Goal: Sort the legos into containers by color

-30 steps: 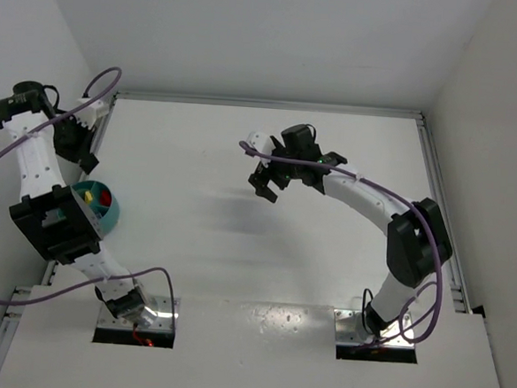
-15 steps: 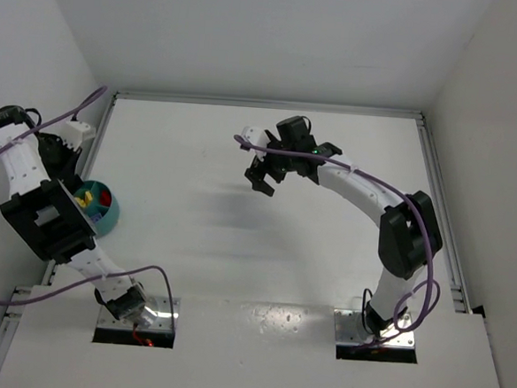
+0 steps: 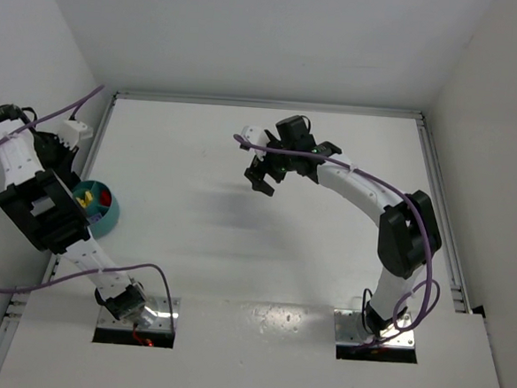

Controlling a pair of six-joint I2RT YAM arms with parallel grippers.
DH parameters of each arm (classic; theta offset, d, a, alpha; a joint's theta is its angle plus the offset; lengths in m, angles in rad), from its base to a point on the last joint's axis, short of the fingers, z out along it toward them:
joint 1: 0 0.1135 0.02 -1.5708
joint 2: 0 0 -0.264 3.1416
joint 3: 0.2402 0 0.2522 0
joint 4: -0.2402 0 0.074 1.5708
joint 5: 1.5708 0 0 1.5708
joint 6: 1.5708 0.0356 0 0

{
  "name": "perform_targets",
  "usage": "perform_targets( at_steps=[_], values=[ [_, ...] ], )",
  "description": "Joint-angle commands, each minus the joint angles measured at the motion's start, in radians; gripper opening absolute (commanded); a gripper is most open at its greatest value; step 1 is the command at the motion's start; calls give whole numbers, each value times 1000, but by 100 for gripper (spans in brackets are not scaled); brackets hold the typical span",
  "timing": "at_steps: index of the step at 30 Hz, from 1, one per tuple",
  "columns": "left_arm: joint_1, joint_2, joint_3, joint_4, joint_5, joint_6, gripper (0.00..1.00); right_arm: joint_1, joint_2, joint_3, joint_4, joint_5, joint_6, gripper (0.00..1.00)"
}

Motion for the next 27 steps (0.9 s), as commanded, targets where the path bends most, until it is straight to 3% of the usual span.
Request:
perform_targets(
  at_steps=[1,12,16,22,27],
  values=[
    [11,-33,38,-10,52,56,0,6,-11,22,8,1,15,95],
    [11,-24,-45,-10,61,76,0,6,-1,51,-1,12,15,95],
    [11,-6,-55,-10,61,76,6,6,-1,51,-11,12,15,95],
    [2,3,-55,-10,61,67,29,6,-1,51,-11,21,15,95],
    [2,52,21,-10,61,-20,39,6,-1,51,-11,21,15,95]
  ],
)
